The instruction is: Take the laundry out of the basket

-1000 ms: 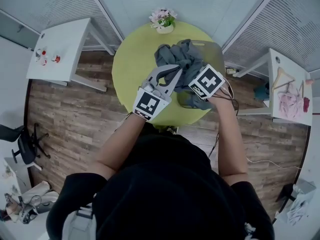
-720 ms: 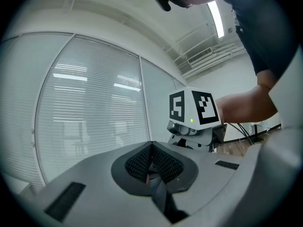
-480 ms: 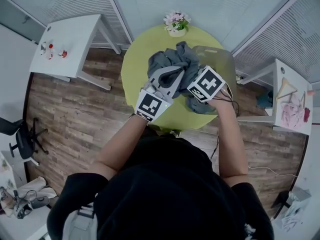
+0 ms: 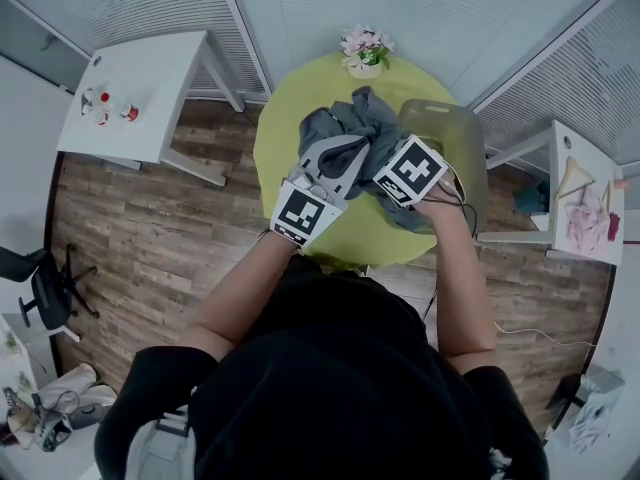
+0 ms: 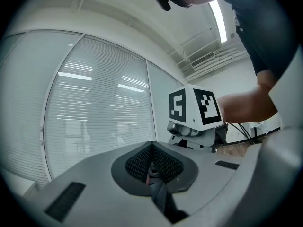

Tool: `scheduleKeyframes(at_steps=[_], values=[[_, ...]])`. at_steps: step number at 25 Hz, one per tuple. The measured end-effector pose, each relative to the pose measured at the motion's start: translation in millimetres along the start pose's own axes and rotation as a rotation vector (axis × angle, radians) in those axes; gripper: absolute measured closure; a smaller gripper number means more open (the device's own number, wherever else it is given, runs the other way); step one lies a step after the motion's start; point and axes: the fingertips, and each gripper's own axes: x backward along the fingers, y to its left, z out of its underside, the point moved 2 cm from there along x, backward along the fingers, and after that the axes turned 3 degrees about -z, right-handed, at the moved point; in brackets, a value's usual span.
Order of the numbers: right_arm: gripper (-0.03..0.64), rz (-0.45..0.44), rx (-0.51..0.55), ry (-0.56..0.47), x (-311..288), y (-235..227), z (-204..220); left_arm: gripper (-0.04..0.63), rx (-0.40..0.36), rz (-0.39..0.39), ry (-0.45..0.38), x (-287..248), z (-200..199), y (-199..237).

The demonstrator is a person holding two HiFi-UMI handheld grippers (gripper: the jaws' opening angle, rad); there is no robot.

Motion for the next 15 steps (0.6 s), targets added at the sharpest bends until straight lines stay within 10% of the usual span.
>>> scheduleKeyframes(at_steps=[15], values=[[0.235,-0.025,-0.094,-0.054,-43,18,-65,0.589,0.031,0.035,0.000,33,20,62]])
